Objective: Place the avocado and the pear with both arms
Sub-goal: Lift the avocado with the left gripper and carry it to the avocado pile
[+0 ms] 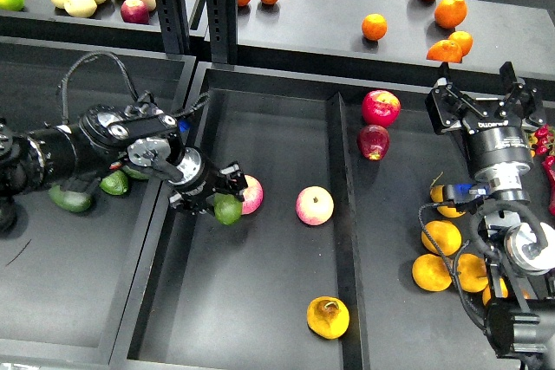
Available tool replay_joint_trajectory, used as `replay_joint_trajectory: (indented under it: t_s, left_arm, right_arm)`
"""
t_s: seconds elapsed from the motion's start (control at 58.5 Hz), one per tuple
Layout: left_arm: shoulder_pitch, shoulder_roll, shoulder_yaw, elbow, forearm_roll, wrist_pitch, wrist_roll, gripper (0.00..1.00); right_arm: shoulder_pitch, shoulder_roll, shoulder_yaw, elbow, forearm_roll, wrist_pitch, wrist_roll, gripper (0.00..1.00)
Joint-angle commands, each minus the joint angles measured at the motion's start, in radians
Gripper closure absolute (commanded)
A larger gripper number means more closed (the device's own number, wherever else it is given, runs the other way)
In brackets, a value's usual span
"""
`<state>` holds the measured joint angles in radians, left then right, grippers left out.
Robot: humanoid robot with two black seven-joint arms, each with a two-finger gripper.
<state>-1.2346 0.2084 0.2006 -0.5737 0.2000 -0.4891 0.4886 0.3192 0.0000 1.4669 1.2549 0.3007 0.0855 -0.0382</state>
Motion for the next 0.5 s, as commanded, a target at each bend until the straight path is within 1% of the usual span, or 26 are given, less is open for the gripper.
replay_joint_trajectory:
  t_s: [0.0, 0.273, 0.393, 0.478]
  left_arm:
    - [-0.017, 0.077, -0.012, 0.003, 0.001, 0.0, 0.0, 0.85]
    - [-0.006, 0.264, -0.015, 0.011, 0.009, 0.0, 0.0, 0.84]
    - [0.006, 0.307, -0.009, 0.017, 0.013, 0.0, 0.0, 0.83]
    - [0.047, 0.324, -0.015, 0.017, 0.015, 0.0, 0.0, 0.83]
  right_arm:
    - [-0.002, 0.0, 0.0, 0.0, 0.0, 0.0, 0.0, 0.0]
    - [-0.002, 0.0, 0.001, 0.001, 0.0, 0.0, 0.0, 0.0]
    - [-0.002, 0.0, 0.0, 0.001, 0.0, 0.0, 0.0, 0.0]
    - [-0.002, 0.0, -0.002, 0.001, 0.0, 0.0, 0.0, 0.0]
